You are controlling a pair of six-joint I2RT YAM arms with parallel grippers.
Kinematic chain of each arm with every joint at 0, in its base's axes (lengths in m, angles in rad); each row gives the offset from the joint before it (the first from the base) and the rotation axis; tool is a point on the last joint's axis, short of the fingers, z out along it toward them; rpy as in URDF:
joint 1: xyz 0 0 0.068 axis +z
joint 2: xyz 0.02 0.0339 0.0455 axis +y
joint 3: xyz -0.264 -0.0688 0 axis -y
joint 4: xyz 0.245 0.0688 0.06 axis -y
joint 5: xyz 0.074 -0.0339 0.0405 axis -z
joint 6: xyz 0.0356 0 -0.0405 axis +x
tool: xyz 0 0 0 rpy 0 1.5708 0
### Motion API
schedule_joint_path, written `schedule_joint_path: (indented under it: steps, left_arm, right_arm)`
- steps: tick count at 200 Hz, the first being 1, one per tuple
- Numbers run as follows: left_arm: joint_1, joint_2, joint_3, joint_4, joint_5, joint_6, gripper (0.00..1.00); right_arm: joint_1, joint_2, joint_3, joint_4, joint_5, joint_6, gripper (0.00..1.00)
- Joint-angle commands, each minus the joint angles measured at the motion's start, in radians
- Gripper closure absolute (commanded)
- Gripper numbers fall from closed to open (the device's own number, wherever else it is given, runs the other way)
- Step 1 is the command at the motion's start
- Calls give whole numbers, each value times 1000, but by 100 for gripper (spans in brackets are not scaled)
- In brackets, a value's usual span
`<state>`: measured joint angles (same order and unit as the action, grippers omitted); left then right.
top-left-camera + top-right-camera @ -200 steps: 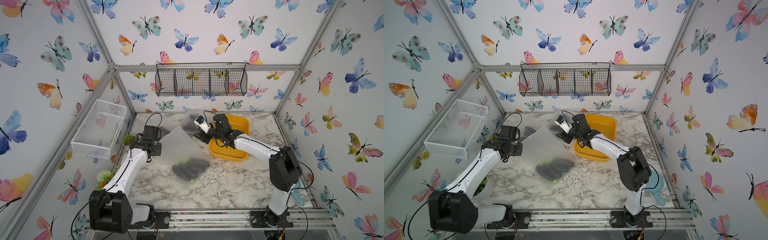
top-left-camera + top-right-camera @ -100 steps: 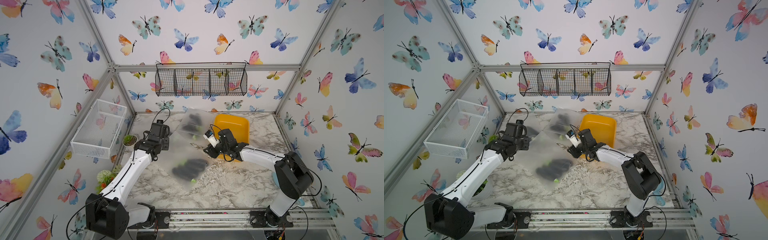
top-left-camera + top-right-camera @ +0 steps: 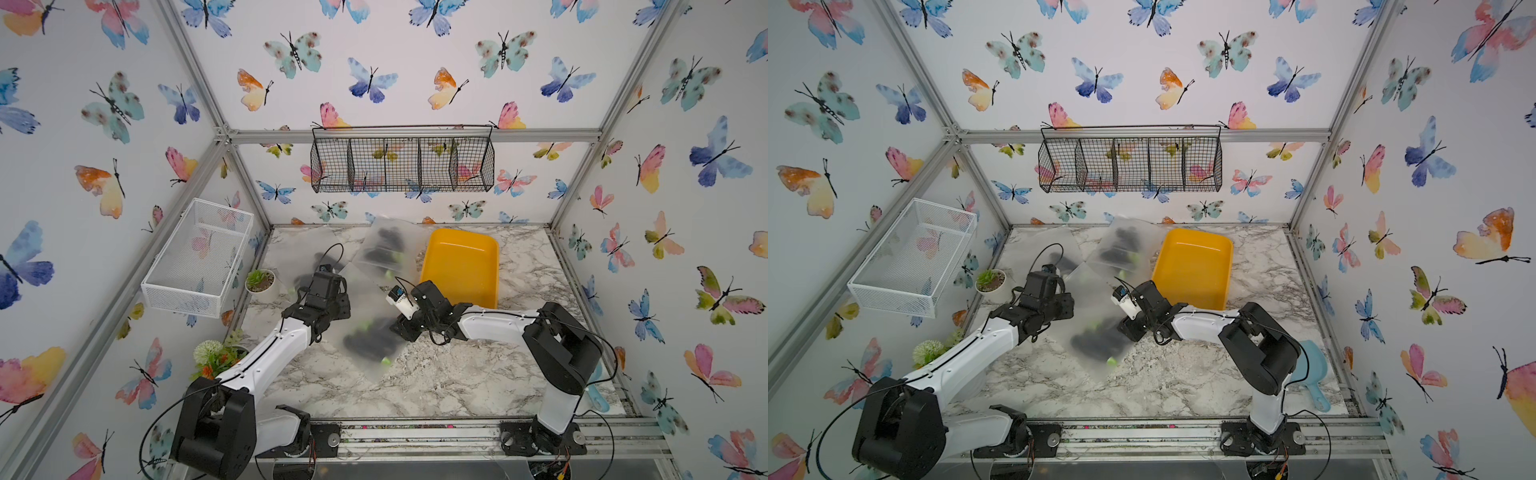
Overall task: Place the eggplant in a zip-top bag and seal the zipper
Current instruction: Adjust the zipper food storage bag at the center of the board.
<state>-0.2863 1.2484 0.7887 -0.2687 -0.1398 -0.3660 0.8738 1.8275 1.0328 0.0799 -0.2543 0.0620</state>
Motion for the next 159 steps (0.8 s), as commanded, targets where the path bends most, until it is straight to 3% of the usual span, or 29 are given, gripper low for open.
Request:
schedule_joint_path:
  steps: [1, 48, 90, 111, 136, 159]
  left_arm:
    - [58, 24, 11, 112, 39, -49, 54]
    - [41, 201, 137, 211, 128, -79, 53]
    - [-27, 430, 338, 210, 124, -71, 53]
    - [-39, 517, 392, 202, 123, -74, 55]
    - [-47, 518, 337, 239, 122, -84, 55]
    - [-47, 503, 283, 233, 131, -85, 56]
  right_arm:
    - [33, 16, -39, -25, -5, 27, 55]
    - [111, -110, -198, -54, -25, 128, 57]
    - [131, -235, -271, -70, -46, 224, 57]
    - [131, -276, -257, -115, -20, 217, 56]
    - [114, -321, -170, -181, 113, 144, 51]
    - [22, -324, -55, -258, 152, 95, 49]
